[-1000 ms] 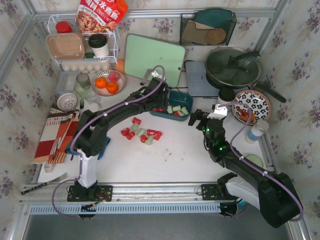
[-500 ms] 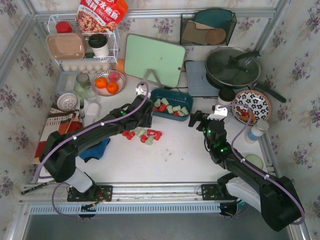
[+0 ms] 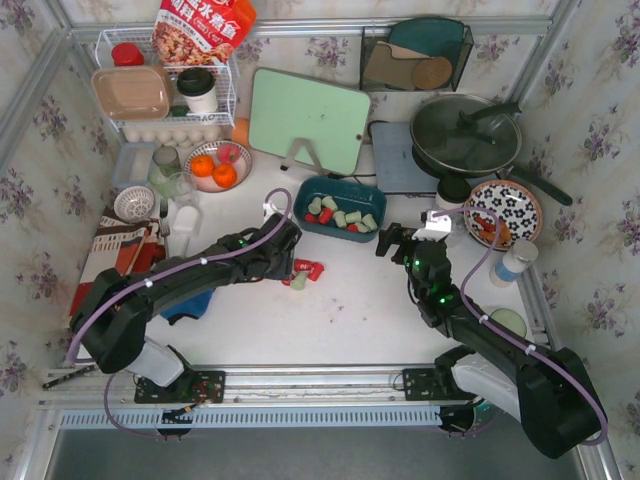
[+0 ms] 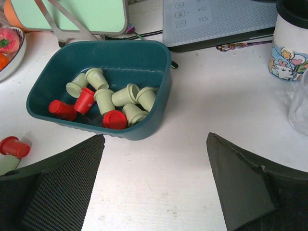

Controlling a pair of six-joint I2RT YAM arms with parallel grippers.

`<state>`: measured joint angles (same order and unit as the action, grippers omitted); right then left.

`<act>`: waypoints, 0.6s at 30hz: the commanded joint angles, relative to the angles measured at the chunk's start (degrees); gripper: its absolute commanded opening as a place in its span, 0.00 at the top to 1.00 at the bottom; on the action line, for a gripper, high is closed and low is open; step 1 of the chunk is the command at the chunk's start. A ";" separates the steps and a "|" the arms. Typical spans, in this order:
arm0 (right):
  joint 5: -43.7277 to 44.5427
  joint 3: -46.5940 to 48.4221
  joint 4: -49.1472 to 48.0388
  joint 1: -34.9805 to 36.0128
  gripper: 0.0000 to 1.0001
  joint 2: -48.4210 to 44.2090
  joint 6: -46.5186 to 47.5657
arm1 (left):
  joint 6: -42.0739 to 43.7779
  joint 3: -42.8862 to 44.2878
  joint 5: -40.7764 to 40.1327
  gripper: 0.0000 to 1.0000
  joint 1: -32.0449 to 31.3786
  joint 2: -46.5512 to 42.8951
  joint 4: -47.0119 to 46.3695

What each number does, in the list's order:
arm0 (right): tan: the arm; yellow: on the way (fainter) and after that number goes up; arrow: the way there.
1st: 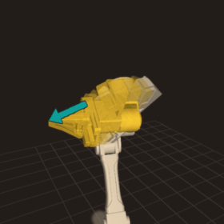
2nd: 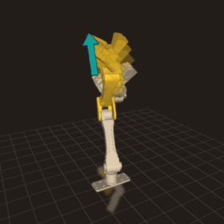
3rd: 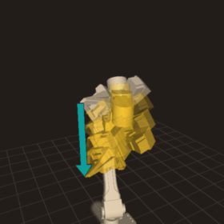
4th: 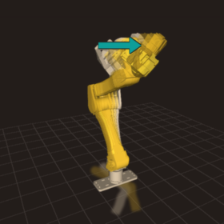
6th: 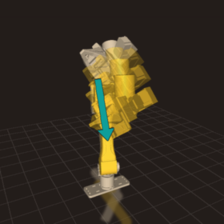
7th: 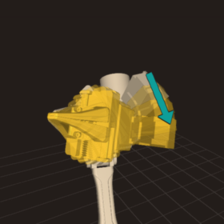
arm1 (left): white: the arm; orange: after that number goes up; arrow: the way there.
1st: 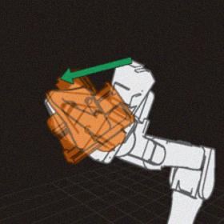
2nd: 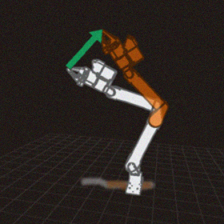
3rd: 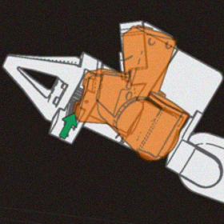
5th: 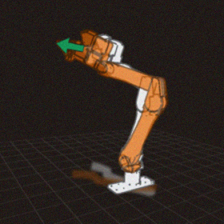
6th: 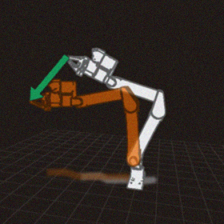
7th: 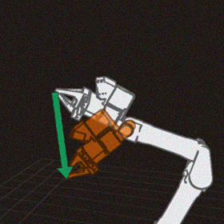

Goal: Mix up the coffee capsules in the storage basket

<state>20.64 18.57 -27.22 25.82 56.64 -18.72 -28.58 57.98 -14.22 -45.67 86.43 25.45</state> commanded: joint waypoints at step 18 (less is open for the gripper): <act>-1.46 0.07 -3.06 0.07 0.05 1.09 0.63 | -3.35 1.43 -0.29 0.51 -1.79 8.07 -2.92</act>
<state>19.55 18.55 -28.64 25.82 58.06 -18.48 -31.55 58.89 -13.28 -47.44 93.60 22.98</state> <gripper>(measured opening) 0.949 0.499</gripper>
